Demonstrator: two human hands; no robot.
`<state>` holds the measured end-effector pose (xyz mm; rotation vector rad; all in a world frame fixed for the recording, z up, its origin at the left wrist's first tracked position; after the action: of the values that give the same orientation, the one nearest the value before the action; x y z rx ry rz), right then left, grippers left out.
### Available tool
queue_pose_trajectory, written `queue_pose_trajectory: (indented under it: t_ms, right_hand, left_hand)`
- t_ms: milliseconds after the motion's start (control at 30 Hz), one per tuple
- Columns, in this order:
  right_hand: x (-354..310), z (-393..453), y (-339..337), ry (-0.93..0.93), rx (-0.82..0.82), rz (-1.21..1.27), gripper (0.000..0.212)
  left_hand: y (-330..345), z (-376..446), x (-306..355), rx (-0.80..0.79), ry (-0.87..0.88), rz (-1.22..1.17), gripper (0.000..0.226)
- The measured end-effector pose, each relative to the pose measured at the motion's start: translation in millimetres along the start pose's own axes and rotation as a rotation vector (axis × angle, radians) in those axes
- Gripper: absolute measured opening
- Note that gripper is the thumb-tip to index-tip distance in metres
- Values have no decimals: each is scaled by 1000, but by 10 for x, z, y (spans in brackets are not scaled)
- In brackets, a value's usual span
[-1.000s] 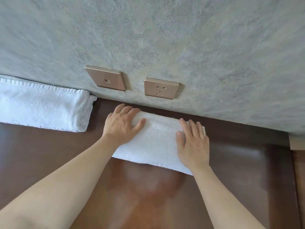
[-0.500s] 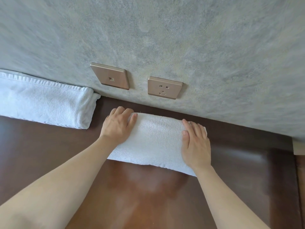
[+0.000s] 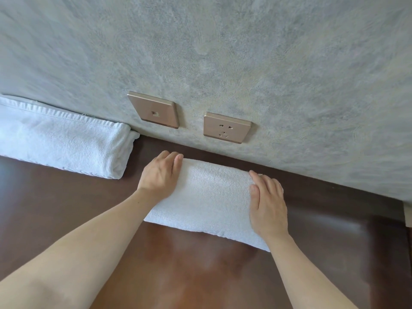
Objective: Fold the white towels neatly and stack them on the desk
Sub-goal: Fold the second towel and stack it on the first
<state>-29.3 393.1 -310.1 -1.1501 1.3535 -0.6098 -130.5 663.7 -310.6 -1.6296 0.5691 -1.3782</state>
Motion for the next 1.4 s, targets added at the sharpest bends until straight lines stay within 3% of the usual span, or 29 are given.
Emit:
queue_pose_trajectory:
  t_ms: [133,300,500,733,933,1100,1167,1267,1400]
  right_hand:
    - [-35,-3,-30,2,-21,-95,55]
    - [-266,-72,-88,110,-78,-363,57]
    - [-500,-637,73,63,-48,-294,65]
    - [-596,-1344,261,215,-101,-178,62]
    - [-654,-1800,185,432,-94,222,70]
    - [-584,-2087,112,844,-126,550,88]
    - [-510,-2101,86,943,-178,658,77]
    - [-435,-2017,9,956,-290,851,60]
    - [-469,-1879,-135,795,-462,1078,41]
  left_hand:
    - [-26,-150,59,21,-46,-6,53]
    - [-51,-676,132,-16,-256,-59,43]
    - [-11,-1396,267,59,-396,-187,51]
    - [114,-1932,445,53,-420,-281,63]
    - [87,-2277,526,-113,-451,-434,53]
    - [-25,-2355,607,-371,-449,-656,56]
    - [-12,-2384,590,-443,-435,-767,54]
    - [-20,-2361,513,-490,-413,-835,62]
    - [-112,-2191,464,-604,-430,-892,72]
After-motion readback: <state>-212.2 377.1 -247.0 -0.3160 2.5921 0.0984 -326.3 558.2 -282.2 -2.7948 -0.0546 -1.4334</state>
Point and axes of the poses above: each hand's wrist, its own z-axis towards the middle knuckle, its own y-axis out of the palm, x = y × z, the point moved 1 cm from there along z, towards the middle knuckle, and after that the axes turned 15 degrees about y, right-handed, at the moved point
